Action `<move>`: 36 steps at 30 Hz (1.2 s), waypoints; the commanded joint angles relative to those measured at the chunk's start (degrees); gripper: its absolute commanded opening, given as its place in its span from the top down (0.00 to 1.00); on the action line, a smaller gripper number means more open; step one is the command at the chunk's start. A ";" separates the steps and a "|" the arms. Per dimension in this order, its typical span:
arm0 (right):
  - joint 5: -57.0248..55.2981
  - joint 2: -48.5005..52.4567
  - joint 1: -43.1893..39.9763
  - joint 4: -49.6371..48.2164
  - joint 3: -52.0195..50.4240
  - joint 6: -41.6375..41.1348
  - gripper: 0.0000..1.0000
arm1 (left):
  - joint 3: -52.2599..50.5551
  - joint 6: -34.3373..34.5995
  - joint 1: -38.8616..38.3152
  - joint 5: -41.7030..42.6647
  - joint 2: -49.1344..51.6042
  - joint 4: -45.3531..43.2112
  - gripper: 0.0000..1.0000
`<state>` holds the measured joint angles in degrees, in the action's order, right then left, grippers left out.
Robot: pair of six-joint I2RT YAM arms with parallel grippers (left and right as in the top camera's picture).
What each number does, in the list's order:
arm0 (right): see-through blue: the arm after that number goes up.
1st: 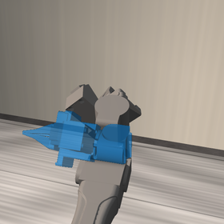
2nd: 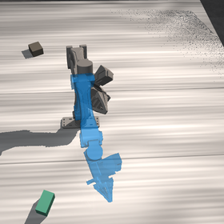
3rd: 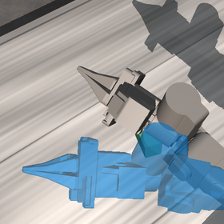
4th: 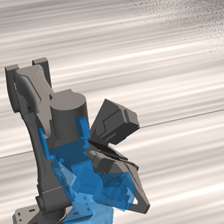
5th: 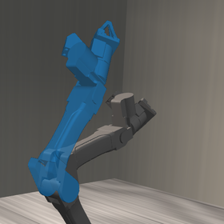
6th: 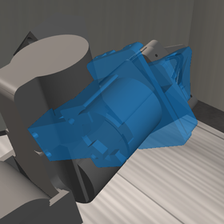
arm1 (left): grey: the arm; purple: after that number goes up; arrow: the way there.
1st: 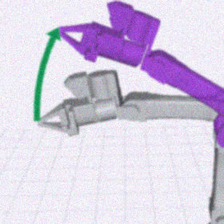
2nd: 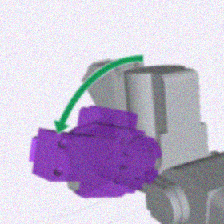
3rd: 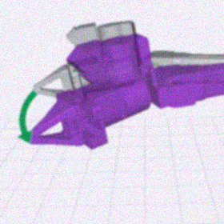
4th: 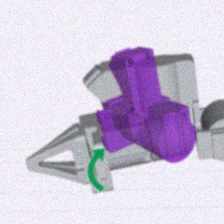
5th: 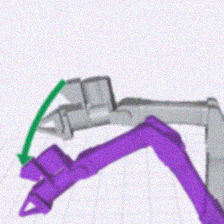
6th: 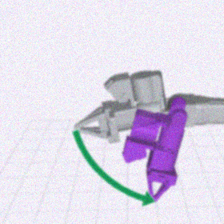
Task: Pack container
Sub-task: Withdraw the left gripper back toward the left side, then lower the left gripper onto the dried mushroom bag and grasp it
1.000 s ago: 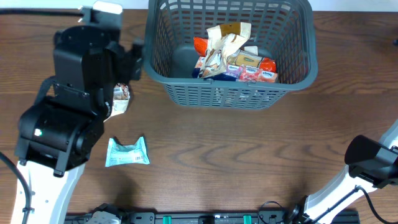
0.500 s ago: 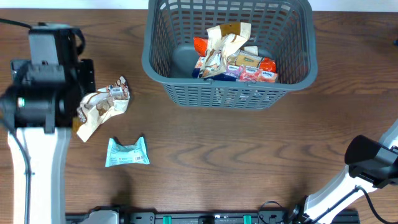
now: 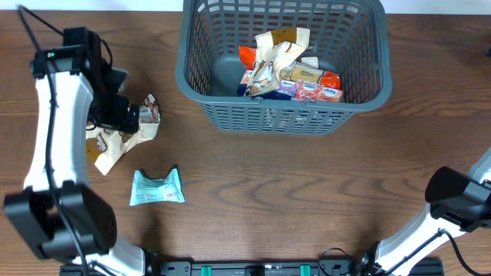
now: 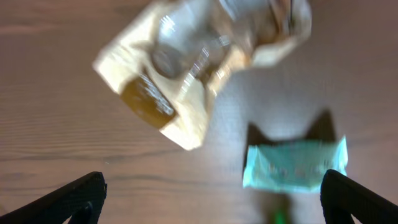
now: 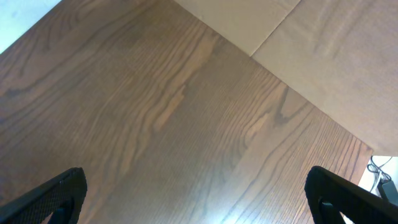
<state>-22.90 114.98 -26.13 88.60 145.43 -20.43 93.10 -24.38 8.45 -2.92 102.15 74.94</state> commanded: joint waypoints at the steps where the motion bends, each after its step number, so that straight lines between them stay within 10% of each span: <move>1: -0.61 0.55 -0.09 -0.09 -0.22 -0.76 0.01 | -0.26 -7.04 1.90 1.64 3.37 1.77 0.01; 12: -0.59 0.55 -0.09 -0.09 -0.22 -0.76 0.01 | -0.26 -4.00 7.52 5.14 9.09 0.83 0.01; 18: -0.61 0.55 -0.09 -0.09 -0.22 -0.76 0.01 | -0.26 -34.91 6.73 22.64 9.03 2.01 0.02; 36: -0.59 0.55 -0.09 -0.09 -0.22 -0.76 0.01 | -0.26 -39.69 9.88 21.75 9.86 -21.18 0.01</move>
<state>-22.90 114.98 -26.13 88.60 145.43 -20.43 93.03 -62.92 17.28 18.06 110.96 53.78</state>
